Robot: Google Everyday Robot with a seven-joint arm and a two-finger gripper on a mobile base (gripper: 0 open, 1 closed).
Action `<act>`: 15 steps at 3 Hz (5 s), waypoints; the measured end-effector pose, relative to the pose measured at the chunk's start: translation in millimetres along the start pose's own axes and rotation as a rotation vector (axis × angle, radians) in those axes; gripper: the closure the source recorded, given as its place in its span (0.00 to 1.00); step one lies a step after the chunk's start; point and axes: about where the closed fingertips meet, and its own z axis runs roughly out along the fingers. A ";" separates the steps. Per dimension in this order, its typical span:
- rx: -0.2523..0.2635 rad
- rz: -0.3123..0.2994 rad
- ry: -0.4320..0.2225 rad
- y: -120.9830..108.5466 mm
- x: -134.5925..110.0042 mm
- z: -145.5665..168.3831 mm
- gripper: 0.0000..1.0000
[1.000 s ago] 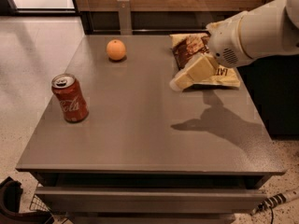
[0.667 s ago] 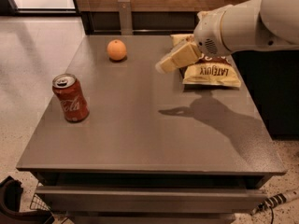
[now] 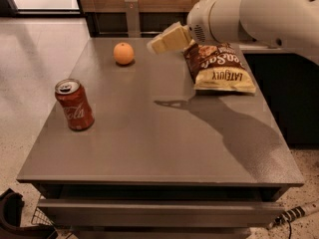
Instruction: Pick orange
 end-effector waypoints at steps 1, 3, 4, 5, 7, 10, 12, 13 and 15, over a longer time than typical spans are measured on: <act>-0.002 0.001 0.002 0.5 1.3 12.2 0.00; -0.153 0.002 0.008 21.8 30.5 127.8 0.00; -0.230 0.062 -0.023 34.9 54.2 183.9 0.00; -0.257 0.093 -0.064 37.8 56.4 205.0 0.00; -0.349 0.122 -0.137 63.6 46.7 239.0 0.00; -0.390 0.145 -0.154 84.2 45.4 255.6 0.67; -0.397 0.145 -0.154 89.0 44.7 257.9 1.00; -0.400 0.143 -0.154 87.4 40.2 254.1 1.00; -0.391 0.120 -0.155 69.3 6.4 213.7 1.00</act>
Offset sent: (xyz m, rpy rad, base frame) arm 0.1155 0.0805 -0.1064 -0.0211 0.0915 0.1603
